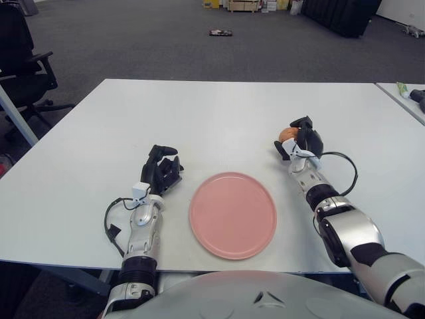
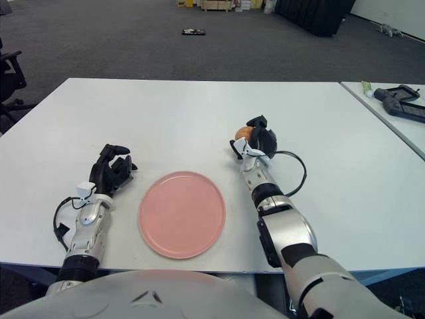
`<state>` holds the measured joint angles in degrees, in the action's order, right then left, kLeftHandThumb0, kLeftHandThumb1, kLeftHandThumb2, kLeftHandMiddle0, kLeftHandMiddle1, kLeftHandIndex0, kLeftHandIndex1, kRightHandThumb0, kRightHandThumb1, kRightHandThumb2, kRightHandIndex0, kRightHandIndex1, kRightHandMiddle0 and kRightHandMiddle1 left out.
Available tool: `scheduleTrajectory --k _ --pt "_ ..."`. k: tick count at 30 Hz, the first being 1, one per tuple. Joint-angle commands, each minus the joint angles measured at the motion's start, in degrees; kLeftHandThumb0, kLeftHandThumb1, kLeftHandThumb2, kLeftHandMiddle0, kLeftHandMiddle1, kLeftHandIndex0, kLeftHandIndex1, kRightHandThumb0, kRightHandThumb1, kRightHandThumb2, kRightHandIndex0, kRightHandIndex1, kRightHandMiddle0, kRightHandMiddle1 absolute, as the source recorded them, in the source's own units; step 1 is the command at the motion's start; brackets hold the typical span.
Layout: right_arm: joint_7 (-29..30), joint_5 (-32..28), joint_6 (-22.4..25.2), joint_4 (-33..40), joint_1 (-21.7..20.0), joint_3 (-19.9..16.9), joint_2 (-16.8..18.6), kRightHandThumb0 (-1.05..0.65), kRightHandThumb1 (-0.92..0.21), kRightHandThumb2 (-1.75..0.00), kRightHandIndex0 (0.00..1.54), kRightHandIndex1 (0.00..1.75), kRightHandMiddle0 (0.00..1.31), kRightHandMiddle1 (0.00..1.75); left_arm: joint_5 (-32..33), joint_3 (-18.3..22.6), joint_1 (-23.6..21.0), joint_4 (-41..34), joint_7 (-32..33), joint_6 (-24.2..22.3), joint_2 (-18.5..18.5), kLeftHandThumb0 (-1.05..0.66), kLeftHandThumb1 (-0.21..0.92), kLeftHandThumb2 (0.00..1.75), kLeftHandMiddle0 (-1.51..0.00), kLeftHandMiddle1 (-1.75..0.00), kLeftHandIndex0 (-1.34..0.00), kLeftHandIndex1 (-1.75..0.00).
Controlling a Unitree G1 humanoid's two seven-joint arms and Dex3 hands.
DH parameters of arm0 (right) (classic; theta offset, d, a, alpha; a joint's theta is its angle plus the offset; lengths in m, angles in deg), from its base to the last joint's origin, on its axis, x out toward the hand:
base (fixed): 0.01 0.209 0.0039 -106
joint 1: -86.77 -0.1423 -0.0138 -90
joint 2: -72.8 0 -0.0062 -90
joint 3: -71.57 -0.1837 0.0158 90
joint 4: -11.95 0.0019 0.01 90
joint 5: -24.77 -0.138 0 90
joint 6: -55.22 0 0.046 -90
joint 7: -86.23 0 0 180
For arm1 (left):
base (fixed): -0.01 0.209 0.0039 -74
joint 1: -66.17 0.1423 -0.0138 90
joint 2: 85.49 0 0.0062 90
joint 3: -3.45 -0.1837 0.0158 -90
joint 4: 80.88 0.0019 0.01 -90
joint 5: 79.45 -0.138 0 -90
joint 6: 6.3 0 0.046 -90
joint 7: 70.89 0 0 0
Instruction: Put the apple into the plate.
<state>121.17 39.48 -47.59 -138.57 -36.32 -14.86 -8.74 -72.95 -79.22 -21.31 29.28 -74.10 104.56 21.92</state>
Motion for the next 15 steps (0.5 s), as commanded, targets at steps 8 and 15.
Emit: scheduleTrajectory --k 8,15 --pt "-16.41 -23.12 -4.98 10.83 2.32 -15.28 5.80 -0.51 -0.21 -1.45 1.29 1.75 0.69 1.75 -0.03 -0.01 0.35 1.02 0.16 -1.19 -0.05 -0.39 0.66 0.89 -0.58 -1.75 -0.36 -1.75" --pt "-23.23 -33.87 2.66 18.74 3.89 -21.17 8.20 -0.52 -0.19 -1.47 1.27 1.75 0.71 1.75 -0.24 -0.12 0.39 1.10 0.08 -0.74 -0.16 -0.39 0.65 0.91 -0.60 -1.75 -0.36 -1.75"
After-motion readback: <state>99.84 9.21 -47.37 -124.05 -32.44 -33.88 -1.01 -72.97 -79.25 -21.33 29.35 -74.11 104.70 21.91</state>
